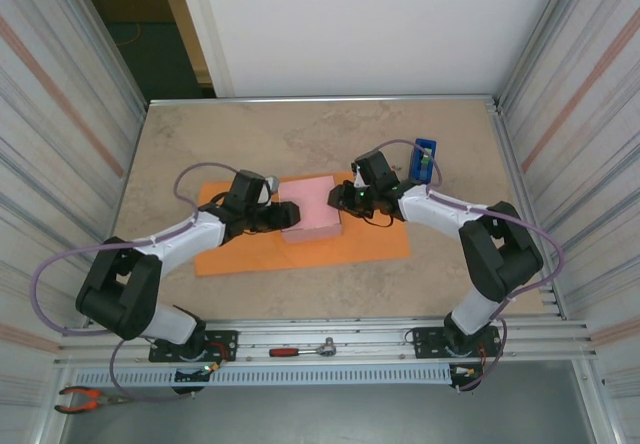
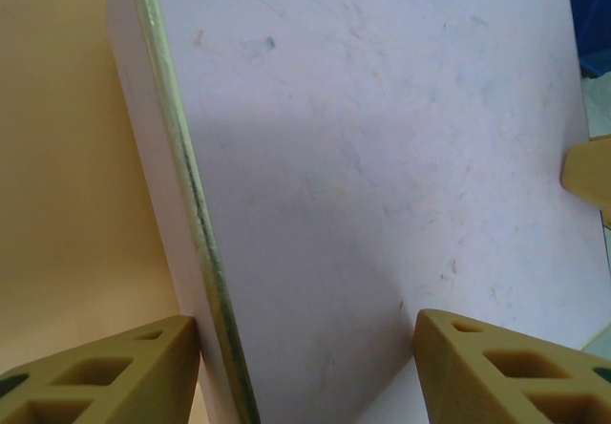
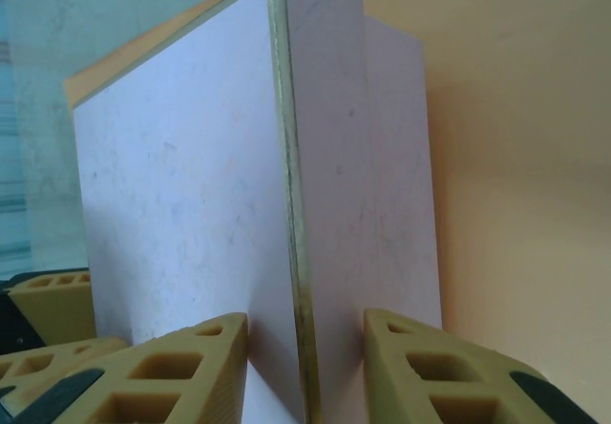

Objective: Wrap the gift box in paper

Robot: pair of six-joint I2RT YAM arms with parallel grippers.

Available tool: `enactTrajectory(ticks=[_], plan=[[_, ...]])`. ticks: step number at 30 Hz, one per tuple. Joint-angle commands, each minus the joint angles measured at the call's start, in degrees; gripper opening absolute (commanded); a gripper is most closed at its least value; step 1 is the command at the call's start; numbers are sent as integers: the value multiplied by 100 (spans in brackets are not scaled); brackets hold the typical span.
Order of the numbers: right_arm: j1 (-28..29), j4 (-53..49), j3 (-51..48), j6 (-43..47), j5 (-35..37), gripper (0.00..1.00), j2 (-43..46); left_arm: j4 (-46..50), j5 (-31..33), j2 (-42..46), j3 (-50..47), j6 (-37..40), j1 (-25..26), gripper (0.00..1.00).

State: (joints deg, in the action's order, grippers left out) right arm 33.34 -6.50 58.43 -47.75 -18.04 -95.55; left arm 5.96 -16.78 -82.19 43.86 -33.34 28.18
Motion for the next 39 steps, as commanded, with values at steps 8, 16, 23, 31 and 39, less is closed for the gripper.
enactTrajectory(ticks=[8,16,23,31,39], plan=[[154,201,99,-33,-257,33,-253,-203,-206,-50,158,257,-71,62],[173,294,-76,-111,-240,38,-286,-325,-140,-199,-73,243,-76,63],[199,369,-203,-159,-234,40,-302,-333,-111,-240,-140,265,-111,63],[186,360,-239,-165,-206,45,-381,-322,-107,-201,-175,259,-111,64],[130,321,-348,-182,-169,68,-121,-271,-26,-85,-201,292,-144,68]])
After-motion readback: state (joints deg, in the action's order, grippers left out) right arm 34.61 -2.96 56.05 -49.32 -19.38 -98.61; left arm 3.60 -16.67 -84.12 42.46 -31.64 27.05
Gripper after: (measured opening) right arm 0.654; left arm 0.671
